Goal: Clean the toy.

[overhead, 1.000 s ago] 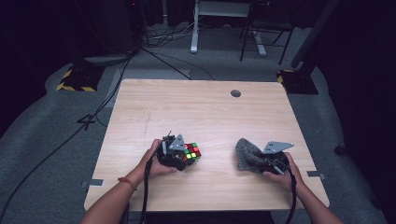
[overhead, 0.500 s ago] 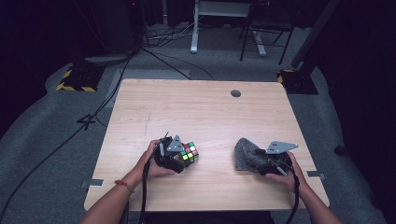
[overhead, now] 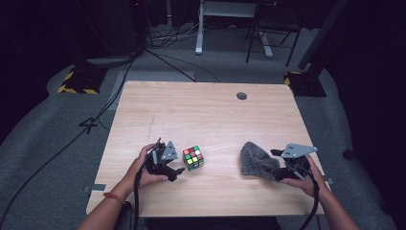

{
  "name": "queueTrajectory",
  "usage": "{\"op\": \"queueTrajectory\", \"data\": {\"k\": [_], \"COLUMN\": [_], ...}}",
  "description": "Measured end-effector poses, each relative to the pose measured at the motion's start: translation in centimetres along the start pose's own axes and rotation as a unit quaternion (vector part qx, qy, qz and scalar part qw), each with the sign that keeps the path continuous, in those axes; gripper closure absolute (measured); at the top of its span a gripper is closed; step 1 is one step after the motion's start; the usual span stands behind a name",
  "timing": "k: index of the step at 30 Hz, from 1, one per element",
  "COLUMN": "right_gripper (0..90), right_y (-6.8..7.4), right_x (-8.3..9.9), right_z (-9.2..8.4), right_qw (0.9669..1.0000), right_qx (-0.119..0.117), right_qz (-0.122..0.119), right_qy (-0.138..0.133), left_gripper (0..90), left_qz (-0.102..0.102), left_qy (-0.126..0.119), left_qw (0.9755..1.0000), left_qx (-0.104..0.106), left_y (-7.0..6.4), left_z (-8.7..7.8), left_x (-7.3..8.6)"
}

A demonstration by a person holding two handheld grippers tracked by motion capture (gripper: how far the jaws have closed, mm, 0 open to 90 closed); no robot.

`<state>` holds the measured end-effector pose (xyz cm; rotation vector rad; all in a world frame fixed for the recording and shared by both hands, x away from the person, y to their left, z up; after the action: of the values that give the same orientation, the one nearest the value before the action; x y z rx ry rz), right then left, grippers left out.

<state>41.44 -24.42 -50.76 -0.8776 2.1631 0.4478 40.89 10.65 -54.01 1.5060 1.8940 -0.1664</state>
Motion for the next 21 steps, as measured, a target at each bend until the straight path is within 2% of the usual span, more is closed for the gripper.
{"op": "queueTrajectory", "data": {"k": [6, 10, 12, 16, 18, 21], "right_gripper": [28.5, 28.4, 28.4, 28.4, 28.4, 28.1], "right_y": [-1.8, -3.2, -4.1, -5.3, -5.7, -6.5], "right_x": [2.0, 3.8, 4.9, 6.9, 7.9, 9.2], "right_z": [-2.3, -3.8, -4.4, -4.9, -4.9, -4.8], "right_qw": [0.9995, 0.9986, 0.9978, 0.9960, 0.9951, 0.9927], "right_qx": [0.030, 0.045, 0.049, 0.066, 0.064, 0.075], "right_qz": [0.012, 0.026, 0.043, 0.060, 0.074, 0.094], "right_qy": [0.004, 0.006, 0.004, 0.009, 0.008, 0.012], "left_gripper": [16.1, 16.1, 16.2, 17.3, 16.9, 16.8], "left_qz": [-0.013, -0.017, -0.020, -0.029, -0.031, -0.033], "left_qy": [0.005, 0.010, 0.010, 0.001, 0.009, 0.025], "left_qw": [0.9998, 0.9996, 0.9995, 0.9992, 0.9992, 0.9989], "left_qx": [-0.011, -0.022, -0.022, -0.026, -0.025, -0.020], "left_y": [0.2, 0.0, -0.2, -0.7, -0.9, -1.1], "left_z": [-1.4, -2.1, -2.2, -2.4, -2.3, -2.1], "left_x": [1.4, 2.2, 2.7, 3.2, 3.9, 4.9]}}
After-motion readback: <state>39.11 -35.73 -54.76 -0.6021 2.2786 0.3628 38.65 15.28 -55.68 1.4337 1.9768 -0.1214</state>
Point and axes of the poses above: each handheld gripper's, and its own axes: z roughly forward along the jaws, x roughly out of its underside, y roughly to its left, the point moved 10 cm from there along z, roughly forward along the jaws, and after that the axes turned 13 degrees about z, right-handed, at the moved point
